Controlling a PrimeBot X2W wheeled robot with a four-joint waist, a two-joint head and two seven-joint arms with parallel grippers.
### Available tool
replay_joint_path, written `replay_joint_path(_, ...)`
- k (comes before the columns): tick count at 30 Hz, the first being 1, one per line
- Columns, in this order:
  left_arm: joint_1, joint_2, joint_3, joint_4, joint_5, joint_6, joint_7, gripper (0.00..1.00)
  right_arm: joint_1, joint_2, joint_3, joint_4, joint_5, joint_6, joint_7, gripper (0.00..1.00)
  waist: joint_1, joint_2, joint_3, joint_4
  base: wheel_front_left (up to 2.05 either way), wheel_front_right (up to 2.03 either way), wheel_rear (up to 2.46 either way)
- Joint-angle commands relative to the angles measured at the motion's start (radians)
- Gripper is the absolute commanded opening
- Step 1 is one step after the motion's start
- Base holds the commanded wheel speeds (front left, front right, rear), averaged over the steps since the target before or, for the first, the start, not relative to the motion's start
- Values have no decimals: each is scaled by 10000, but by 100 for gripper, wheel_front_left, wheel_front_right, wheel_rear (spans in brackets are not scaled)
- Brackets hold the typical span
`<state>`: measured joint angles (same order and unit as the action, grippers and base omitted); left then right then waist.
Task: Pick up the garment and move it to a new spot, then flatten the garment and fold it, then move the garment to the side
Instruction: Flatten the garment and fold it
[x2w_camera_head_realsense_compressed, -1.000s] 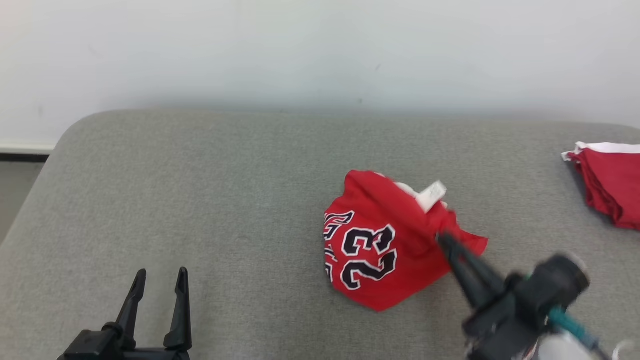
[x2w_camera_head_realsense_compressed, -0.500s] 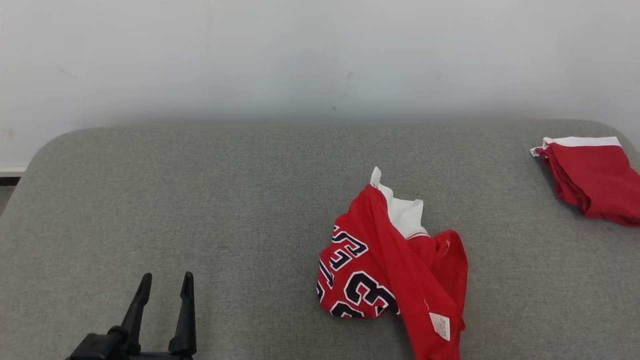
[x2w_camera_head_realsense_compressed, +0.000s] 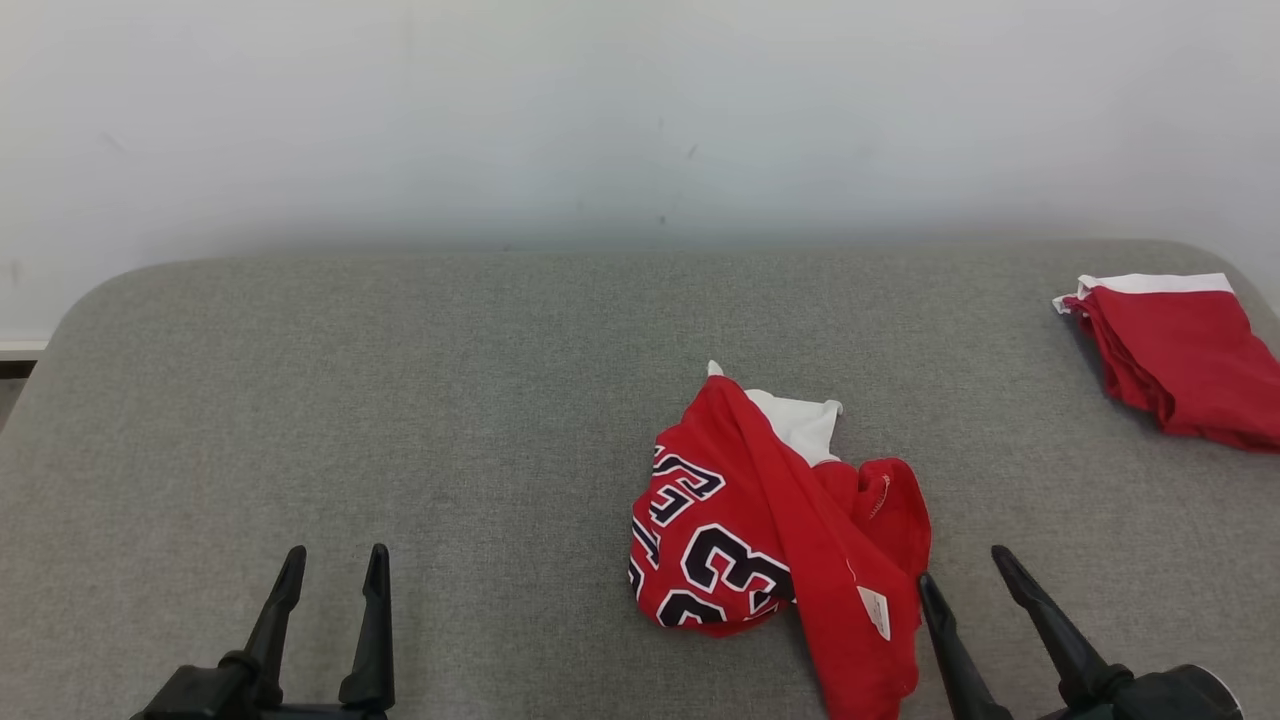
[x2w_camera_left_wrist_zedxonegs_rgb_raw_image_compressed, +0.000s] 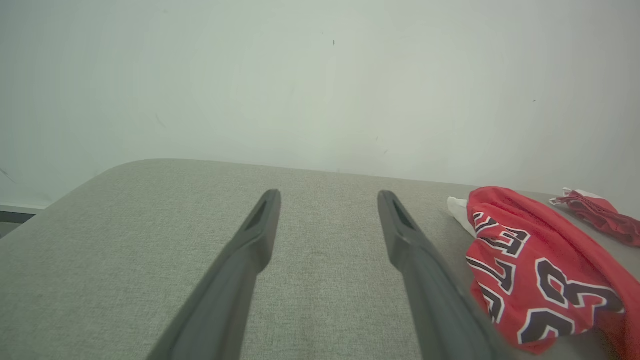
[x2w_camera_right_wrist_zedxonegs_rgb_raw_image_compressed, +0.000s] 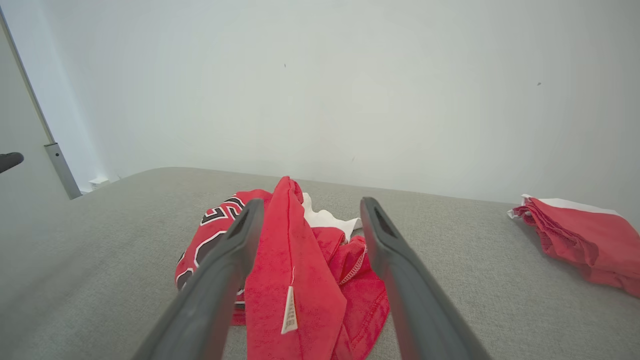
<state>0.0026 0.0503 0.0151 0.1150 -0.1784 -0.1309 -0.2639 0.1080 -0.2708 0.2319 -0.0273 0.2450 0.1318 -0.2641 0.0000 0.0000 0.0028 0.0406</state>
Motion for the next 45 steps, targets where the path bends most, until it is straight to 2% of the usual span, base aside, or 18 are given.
replay_joint_path(1,-36,4,36,-12,40,17,-3,100,130,124,-143,-60,-117,-26,1,100,0,0,12,15,0,0,0)
replay_joint_path(10,-40,3,234,39,-10,17,-2,100,-90,1335,-1432,116,-720,-26,1,100,0,0,133,96,0,0,0)
replay_joint_path(16,-278,17,297,99,125,17,-2,100,-331,1552,-1563,549,-853,-26,1,100,0,0,305,33,0,0,0)
replay_joint_path(21,-1466,553,-253,305,48,17,-4,100,-740,1608,-1598,869,-911,-26,1,100,0,0,668,-220,0,0,0)
replay_joint_path(28,-4535,1891,-1983,1285,-746,15,295,100,-1417,1685,-1669,1199,-896,-26,2,100,0,0,1312,-1024,0,0,0)
replay_joint_path(29,-4535,1891,-1983,1285,-746,15,295,100,-1417,1685,-1669,1199,-896,-26,2,100,0,0,1312,-1024,0,0,0)
replay_joint_path(34,-6784,2671,-3343,2055,-1980,17,1184,100,-1747,1854,-1763,1344,-822,-26,1,100,0,0,1814,-1757,0,0,0)
replay_joint_path(37,-7929,2983,-4294,2529,-2718,17,1788,100,-1843,1967,-1827,1418,-794,-26,1,100,0,0,2052,-2126,0,0,0)
replay_joint_path(45,-9838,3310,-7022,3778,-4959,17,4009,100,-2180,2126,-1828,1593,-750,-26,1,100,0,0,2578,-2937,0,0,0)
